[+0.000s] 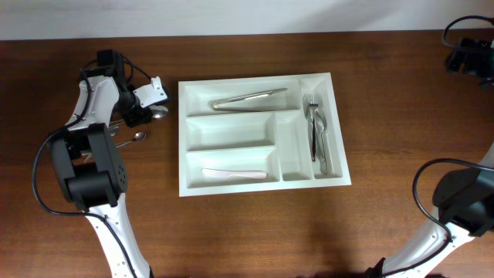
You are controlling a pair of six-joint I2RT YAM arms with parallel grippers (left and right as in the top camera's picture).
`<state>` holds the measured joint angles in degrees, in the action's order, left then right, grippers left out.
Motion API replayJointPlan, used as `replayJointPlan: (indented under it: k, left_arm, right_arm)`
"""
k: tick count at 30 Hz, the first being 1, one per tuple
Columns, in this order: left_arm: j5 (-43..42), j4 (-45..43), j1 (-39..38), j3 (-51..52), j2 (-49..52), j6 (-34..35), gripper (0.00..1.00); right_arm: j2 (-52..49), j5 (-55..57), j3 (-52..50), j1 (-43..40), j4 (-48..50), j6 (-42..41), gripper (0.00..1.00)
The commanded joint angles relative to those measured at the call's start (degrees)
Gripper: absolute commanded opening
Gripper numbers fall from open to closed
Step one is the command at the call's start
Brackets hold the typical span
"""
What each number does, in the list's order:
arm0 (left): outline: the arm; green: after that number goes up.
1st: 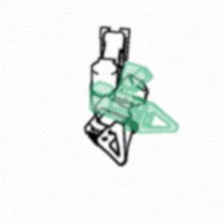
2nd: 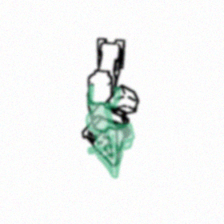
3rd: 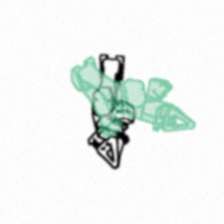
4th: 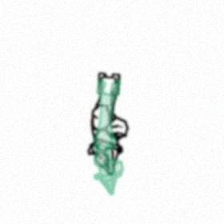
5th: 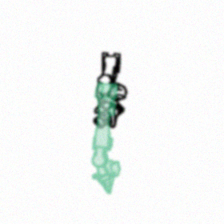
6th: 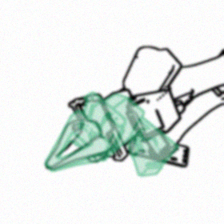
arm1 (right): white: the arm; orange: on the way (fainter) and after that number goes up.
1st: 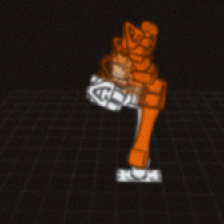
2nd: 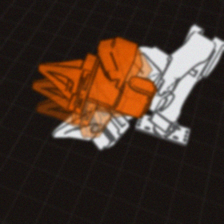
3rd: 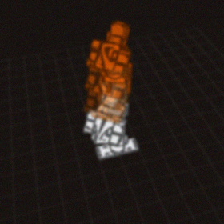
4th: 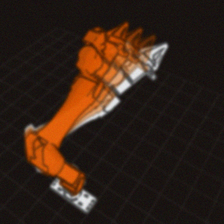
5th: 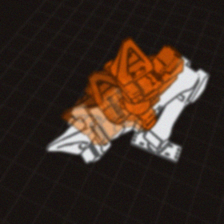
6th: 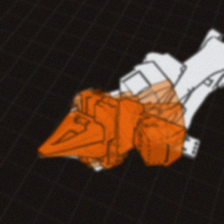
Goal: Pack container
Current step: 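Lower left gripper and grasp a silver spoon by its handle, then lift the spoon with left gripper toward the tray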
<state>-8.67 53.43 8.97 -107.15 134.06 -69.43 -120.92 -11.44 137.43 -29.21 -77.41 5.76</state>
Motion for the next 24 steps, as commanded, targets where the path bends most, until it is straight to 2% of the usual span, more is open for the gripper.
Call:
replayJointPlan:
  k: [1, 6, 24]
  left_arm:
    - [-2.71, 0.26, 0.24, -0.74, 0.98, -0.72, 0.43]
    - [-2.95, 0.24, 0.26, -0.74, 0.98, -0.96, 0.41]
    - [-2.93, 0.72, 0.24, -0.9, 0.94, -0.87, 0.11]
  right_arm:
    - [0.42, 0.31, -0.28, -0.07, 0.04, -0.5, 0.99]
    - [0.42, 0.31, -0.28, -0.07, 0.04, -0.5, 0.99]
    - [0.42, 0.31, -0.28, -0.07, 0.04, -0.5, 0.99]
